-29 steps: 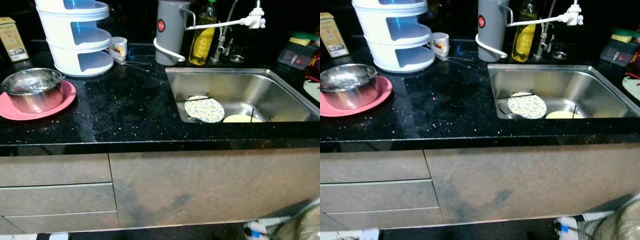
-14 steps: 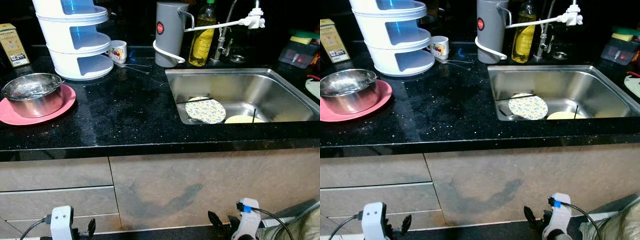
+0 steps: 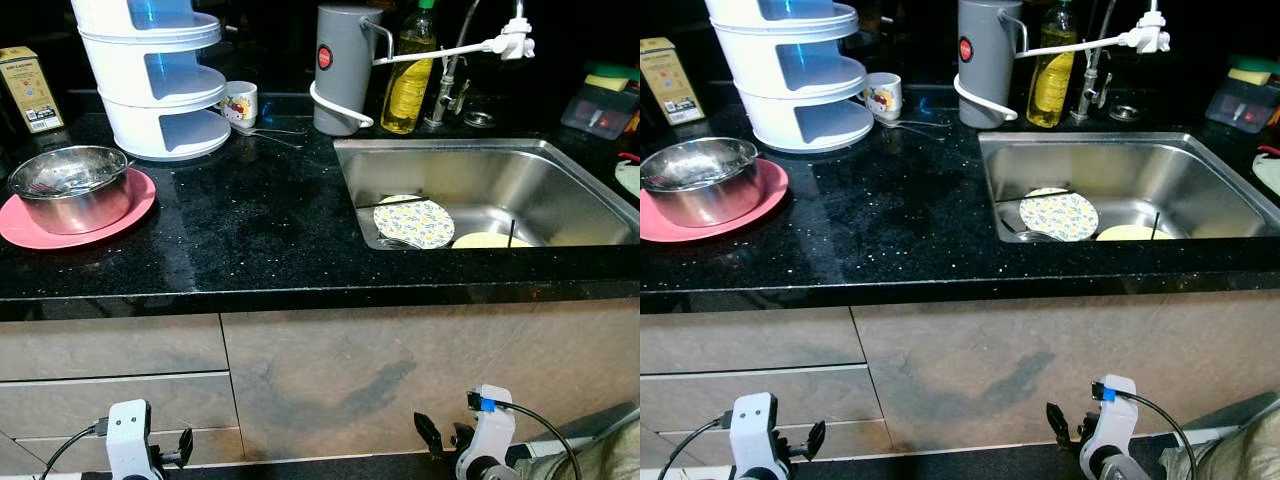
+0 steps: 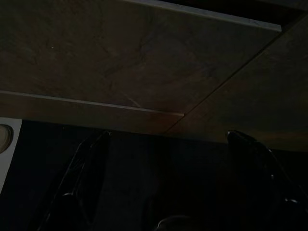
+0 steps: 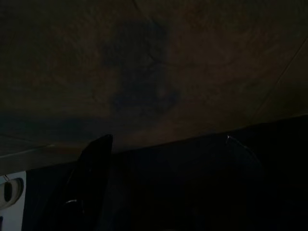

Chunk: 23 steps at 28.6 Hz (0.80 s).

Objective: Kitchen organization

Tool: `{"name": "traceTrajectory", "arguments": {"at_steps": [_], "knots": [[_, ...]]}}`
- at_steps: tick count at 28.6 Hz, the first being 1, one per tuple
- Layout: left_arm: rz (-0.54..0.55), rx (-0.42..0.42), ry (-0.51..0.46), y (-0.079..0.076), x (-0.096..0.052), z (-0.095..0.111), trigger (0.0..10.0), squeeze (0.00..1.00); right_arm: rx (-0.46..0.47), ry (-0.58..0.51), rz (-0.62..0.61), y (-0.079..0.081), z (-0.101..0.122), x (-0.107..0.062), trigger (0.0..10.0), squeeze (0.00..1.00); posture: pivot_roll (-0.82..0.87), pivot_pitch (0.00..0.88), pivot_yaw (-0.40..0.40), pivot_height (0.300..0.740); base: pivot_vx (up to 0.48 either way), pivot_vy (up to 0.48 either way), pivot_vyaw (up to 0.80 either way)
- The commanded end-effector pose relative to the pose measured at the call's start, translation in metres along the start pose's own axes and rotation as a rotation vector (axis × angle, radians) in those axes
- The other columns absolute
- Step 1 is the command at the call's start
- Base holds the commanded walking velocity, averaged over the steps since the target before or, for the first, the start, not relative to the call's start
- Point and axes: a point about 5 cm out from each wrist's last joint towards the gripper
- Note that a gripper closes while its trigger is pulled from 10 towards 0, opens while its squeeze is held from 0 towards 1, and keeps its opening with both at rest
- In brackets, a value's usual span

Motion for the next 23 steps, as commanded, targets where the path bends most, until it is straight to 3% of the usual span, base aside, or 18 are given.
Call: {"name": "traceTrajectory", "arguments": {"at_steps": [1, 17, 23], "knots": [[0.005, 0.005, 0.028, 0.002, -0.001, -0.003, 10.0, 0.0, -0.002, 0.016, -0.007, 0.0, -0.001, 0.0, 10.0, 0.0, 0.06, 0.0, -0.047, 0.74, 0.0, 0.0, 0.0], [0.018, -0.009, 0.042, 0.004, -0.008, -0.014, 10.0, 0.0, 0.018, 0.022, -0.031, -0.008, -0.009, -0.006, 10.0, 0.0, 0.06, 0.0, -0.052, 0.74, 0.0, 0.0, 0.0], [-0.008, 0.004, 0.026, 0.01, -0.027, -0.032, 10.0, 0.0, 0.028, 0.013, -0.029, -0.02, -0.024, -0.024, 10.0, 0.0, 0.05, 0.0, -0.048, 0.74, 0.0, 0.0, 0.0]]}}
Point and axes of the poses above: a point about 5 cm out from each wrist's last joint towards the gripper, its own x axis pointing out of the wrist towards the gripper, its own z axis along the axis of the wrist's last joint, y = z × x, and after that the axes turned 6 degrees about x, right-handed
